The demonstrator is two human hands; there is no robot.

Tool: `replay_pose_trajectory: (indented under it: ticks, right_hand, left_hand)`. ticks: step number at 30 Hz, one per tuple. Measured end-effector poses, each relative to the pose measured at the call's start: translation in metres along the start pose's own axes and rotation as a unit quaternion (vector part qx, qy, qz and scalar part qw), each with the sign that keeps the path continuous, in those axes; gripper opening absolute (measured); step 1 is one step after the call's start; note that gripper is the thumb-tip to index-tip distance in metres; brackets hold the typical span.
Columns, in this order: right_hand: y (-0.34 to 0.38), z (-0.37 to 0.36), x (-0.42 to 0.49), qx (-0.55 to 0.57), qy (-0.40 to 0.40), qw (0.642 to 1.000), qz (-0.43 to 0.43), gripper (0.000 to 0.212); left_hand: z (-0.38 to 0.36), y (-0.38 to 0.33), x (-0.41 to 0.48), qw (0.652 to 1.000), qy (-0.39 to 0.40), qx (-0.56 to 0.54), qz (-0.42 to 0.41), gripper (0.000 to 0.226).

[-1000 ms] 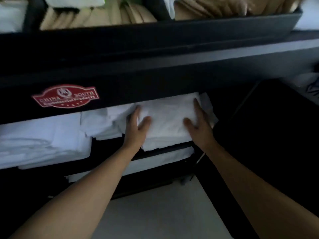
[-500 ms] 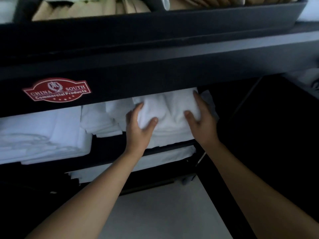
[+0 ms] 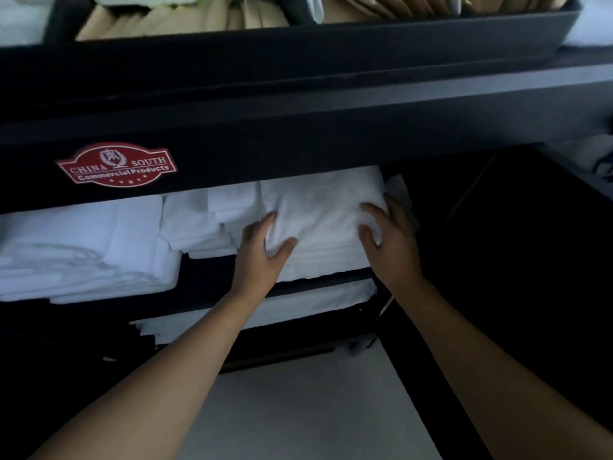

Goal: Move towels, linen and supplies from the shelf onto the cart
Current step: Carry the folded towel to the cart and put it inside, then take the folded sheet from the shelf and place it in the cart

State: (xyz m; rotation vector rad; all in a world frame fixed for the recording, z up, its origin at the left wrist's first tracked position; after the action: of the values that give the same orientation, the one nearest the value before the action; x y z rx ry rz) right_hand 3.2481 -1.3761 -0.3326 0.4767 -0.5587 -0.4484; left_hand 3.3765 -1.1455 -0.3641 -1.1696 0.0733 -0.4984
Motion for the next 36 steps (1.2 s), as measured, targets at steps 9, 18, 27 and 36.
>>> replay_pose_trajectory:
  ticks: [9, 18, 27, 36]
  right_hand:
    - [0.030, -0.004, -0.012, -0.137, 0.062, 0.985, 0.080, 0.058]
    - [0.051, 0.022, -0.013, -0.196, 0.181, 0.963, 0.038, 0.061]
    - [0.113, 0.125, -0.093, -0.176, 0.136, 0.973, 0.052, 0.043]
    - [0.168, 0.165, -0.171, -0.143, 0.088, 0.985, 0.038, 0.050]
  left_hand:
    - [-0.005, -0.053, -0.015, 0.929, 0.003, 0.321, -0.182, 0.047]
    - [-0.006, -0.074, -0.019, 0.883, 0.157, 0.427, -0.117, 0.067]
    - [0.045, -0.172, -0.114, 0.890, 0.095, 0.407, -0.182, 0.044]
    - [0.068, -0.228, -0.204, 0.877, 0.092, 0.403, -0.246, 0.046]
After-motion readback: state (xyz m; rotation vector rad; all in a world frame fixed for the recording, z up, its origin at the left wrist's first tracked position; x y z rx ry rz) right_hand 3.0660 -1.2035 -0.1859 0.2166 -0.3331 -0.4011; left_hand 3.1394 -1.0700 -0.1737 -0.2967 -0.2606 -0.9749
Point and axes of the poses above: each hand's wrist, its own x-axis towards the middle knuckle, its own z-axis out of the back of the hand, y = z × x, the point moved 9 cm from there along x, towards the middle knuckle, and after that the axes turned 6 degrees about -x, right-handed, at the moved point
